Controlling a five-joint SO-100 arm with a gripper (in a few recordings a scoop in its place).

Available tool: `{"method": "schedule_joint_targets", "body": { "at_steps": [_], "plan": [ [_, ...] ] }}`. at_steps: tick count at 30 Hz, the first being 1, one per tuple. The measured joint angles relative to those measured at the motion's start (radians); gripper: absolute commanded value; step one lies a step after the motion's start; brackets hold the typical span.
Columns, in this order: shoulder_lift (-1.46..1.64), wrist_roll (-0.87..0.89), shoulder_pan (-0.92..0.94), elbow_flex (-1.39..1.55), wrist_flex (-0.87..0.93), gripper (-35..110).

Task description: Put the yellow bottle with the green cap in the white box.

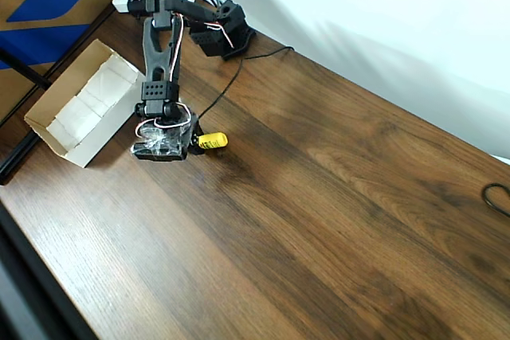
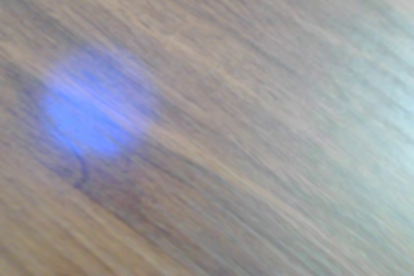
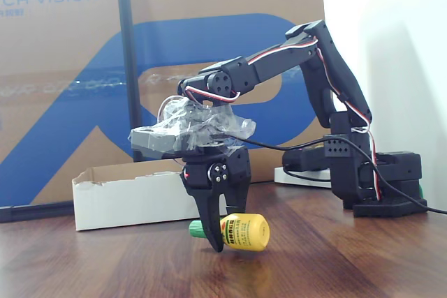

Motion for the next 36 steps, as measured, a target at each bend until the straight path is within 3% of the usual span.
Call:
{"method": "schedule_joint_targets", "body": {
  "at_steps": [16, 36],
  "plan": [
    [0.597, 0.014, 0.130, 0.255, 0.015, 0],
    [0.884, 0.150, 0.509, 0.417, -0.029, 0]
  ]
}}
